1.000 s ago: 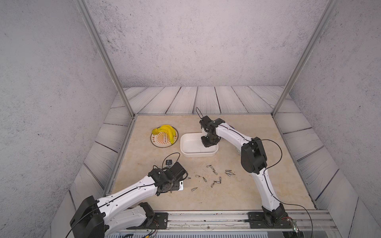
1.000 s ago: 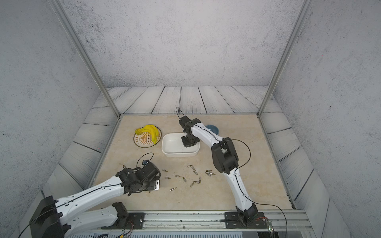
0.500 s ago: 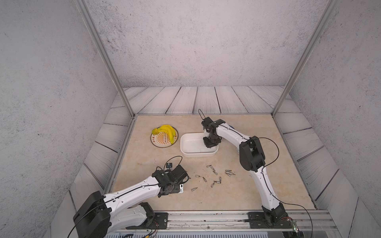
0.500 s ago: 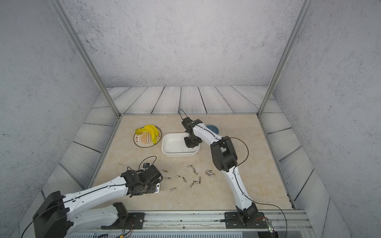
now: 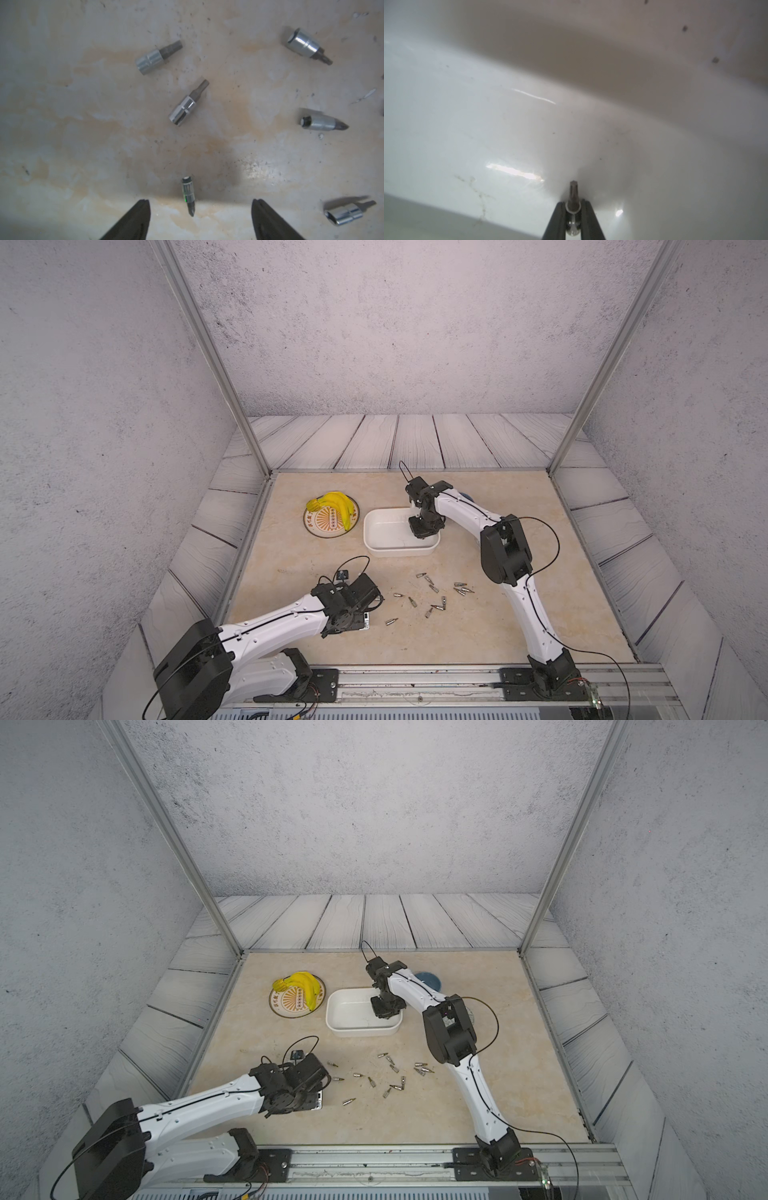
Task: Put the bit on the desktop into the storage box
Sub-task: Place the screwdriver bit in the storage box, then pick up the screwdriver bit from the center of the board.
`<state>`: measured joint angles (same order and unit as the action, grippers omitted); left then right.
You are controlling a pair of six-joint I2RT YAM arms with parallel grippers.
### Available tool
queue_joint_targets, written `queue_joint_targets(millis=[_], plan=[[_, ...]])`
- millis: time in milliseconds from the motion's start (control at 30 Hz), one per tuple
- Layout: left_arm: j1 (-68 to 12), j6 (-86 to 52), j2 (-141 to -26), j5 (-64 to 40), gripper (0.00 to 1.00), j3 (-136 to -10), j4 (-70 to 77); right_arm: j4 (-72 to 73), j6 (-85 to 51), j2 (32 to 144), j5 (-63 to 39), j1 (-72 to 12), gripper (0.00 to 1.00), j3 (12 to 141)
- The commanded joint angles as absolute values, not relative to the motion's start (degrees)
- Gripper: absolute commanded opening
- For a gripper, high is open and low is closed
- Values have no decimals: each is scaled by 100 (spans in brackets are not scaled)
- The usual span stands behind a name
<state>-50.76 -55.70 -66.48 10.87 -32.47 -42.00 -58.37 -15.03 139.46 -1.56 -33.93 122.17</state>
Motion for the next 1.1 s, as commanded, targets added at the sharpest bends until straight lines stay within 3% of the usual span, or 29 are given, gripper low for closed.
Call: queue_joint_targets(millis=[0,300,667,1067], plan=[[-5099,-5667,-6739,1197,72,-3196,-4345,-5926,-1519,14020,-255,-3401,37,12271],[-5098,-5741,-6724,1407,61,-3109,-4454,-5873,-1451,13735,-296,-3399,50,12352],[-5037,-5689,-6752,1569,41,-3032,-4351,-5844,-1337,12686,-301,-3401,53,12256],[-4965,-5510,-7040,1123,42,-3099,-3981,-5906,-1248,12107,0,-3401,53,11997]])
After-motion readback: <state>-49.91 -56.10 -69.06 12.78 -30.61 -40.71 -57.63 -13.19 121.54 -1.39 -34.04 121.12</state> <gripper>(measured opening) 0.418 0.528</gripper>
